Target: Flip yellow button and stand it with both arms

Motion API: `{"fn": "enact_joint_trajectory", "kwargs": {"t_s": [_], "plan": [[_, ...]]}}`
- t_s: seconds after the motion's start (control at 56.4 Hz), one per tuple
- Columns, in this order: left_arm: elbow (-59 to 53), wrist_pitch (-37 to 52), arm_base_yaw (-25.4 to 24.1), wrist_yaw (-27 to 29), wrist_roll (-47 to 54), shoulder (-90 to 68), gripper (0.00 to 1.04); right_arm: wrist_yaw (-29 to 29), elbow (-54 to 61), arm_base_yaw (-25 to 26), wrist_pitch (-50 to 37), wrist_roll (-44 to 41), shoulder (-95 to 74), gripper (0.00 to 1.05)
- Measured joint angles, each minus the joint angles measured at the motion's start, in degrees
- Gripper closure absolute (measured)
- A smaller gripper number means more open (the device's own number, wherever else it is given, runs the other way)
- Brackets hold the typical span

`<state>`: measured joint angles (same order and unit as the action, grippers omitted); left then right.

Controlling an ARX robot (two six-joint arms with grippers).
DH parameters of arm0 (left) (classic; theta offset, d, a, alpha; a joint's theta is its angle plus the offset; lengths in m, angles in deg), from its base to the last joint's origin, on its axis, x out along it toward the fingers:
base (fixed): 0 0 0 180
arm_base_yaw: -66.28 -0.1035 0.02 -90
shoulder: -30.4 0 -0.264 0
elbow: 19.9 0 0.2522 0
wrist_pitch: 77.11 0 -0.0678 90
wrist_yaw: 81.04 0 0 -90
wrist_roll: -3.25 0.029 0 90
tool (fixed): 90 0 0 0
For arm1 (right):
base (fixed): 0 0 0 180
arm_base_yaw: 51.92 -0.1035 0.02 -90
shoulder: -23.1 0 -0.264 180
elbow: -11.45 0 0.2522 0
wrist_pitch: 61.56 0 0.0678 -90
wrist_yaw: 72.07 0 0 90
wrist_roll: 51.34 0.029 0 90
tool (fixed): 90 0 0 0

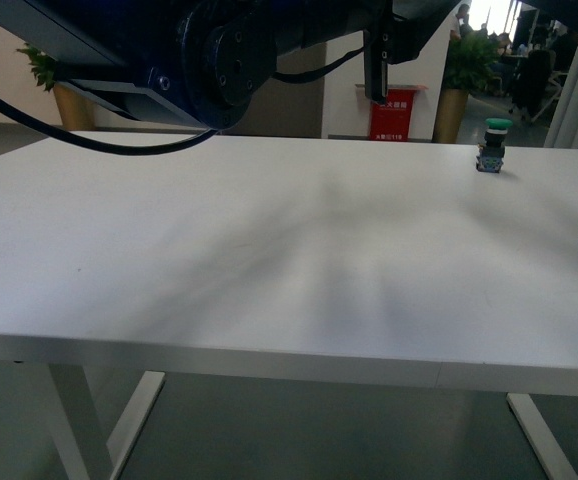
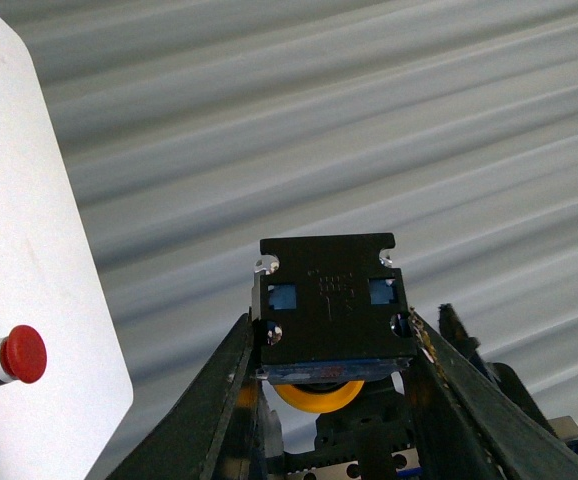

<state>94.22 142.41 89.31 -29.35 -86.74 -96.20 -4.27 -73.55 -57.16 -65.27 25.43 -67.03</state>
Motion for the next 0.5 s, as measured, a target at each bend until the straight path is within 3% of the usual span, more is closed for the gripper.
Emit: {"fn": "enact_joint_trajectory", "kwargs": {"t_s": [0.248, 0.496], "plan": [[0.28, 0.55, 0.0, 0.7, -0.61, -0.02, 0.7, 3.19, 0.81, -0.11, -4.13, 1.57, -0.52, 0.69], [0.35, 0.35, 0.0, 0.63, -0.55, -0.02, 0.7, 3.74, 1.31, -0.15, -5.79, 2.71, -0.63, 0.72]]}}
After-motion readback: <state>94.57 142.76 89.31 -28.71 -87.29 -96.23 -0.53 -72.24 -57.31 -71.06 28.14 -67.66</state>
